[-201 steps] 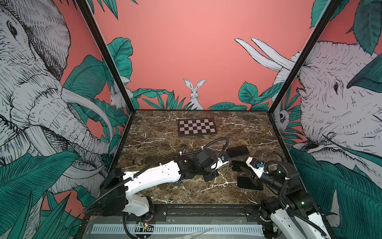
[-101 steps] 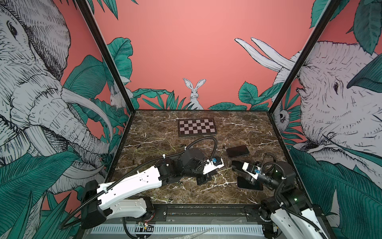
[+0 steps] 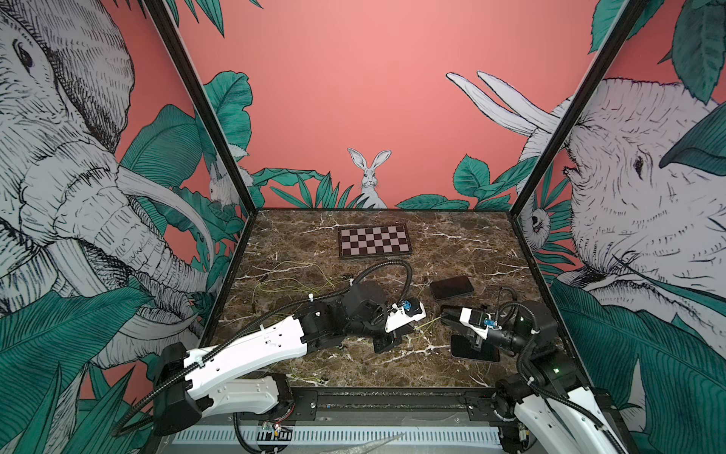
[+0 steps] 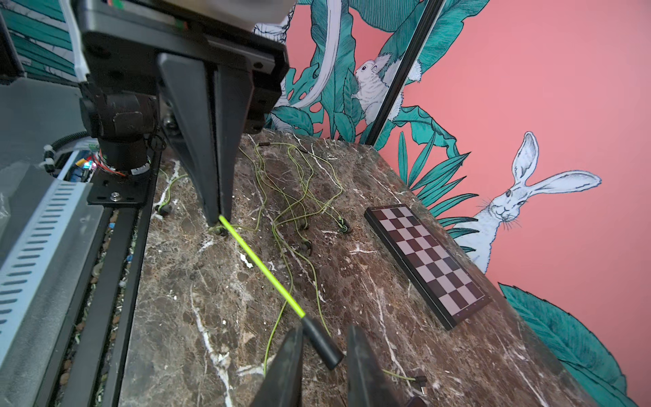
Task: Plug wired earphones into phones
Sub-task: Pick up the wired earphone from the center of the board.
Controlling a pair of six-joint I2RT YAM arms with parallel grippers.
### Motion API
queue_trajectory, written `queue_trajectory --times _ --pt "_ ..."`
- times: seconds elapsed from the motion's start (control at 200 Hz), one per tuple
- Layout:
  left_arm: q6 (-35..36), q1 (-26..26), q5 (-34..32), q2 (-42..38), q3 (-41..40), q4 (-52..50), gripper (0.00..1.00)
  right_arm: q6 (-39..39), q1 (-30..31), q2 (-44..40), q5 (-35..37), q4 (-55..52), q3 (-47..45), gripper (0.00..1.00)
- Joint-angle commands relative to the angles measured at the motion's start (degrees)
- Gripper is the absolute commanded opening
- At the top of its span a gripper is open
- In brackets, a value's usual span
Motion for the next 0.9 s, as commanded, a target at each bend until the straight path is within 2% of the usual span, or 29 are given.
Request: queue_trajectory --times 0.0,0.275,0.505,0.53,0.555,0.58,0.6,0.63,0.665,0.685,0.76,0.89 --pt "0.5 0.0 1.3 -1.7 -0.4 1.2 0.00 -0.5 0.4 0.0 -3.0 1.0 0.5 0.17" --pt "-0.2 -0.1 0.5 -2.3 -1.1 1.8 0.00 0.4 0.4 -0.2 -3.6 1.7 0.4 0.04" --pt "0.6 0.0 -4.8 -1.4 -1.4 -0.2 0.00 -0.5 0.4 -0.6 -3.6 -1.0 1.5 0.00" --pt "1.0 0.0 -5.4 -1.3 -1.2 -0.7 0.07 -1.1 0.4 -0.5 -3.6 -2.1 1.8 0.00" --pt "1.5 0.0 -6.2 -1.2 -1.1 -1.2 0.20 -1.7 0.4 -0.4 -3.6 -3.2 2.2 0.00" --pt "1.8 -0.1 -7.3 -1.0 -1.0 -1.5 0.40 -2.4 0.4 -0.1 -3.6 -4.5 2.6 0.00" --pt "1.9 0.0 -8.4 -1.0 -0.8 -1.7 0.51 -3.1 0.4 0.0 -3.6 -5.6 2.9 0.00" --pt "2.1 -0.1 -10.1 -0.9 -0.8 -1.7 0.59 -4.1 0.4 0.4 -3.5 -7.1 3.4 0.00" --pt "2.5 0.0 -11.5 -1.0 -0.8 -1.4 0.63 -5.2 0.4 0.9 -3.2 -9.2 3.9 0.00" --pt "3.0 0.0 -12.0 -1.1 -0.8 -1.1 0.70 -5.9 0.3 1.2 -2.9 -10.5 4.3 0.00" --pt "4.6 -0.1 -13.4 -1.0 -0.7 0.6 0.74 -6.6 0.4 3.0 -0.7 -14.5 5.8 0.00" --pt "7.5 -0.1 -13.5 -0.6 -1.5 7.0 0.73 -10.9 0.6 6.6 -0.2 -22.5 8.6 0.00"
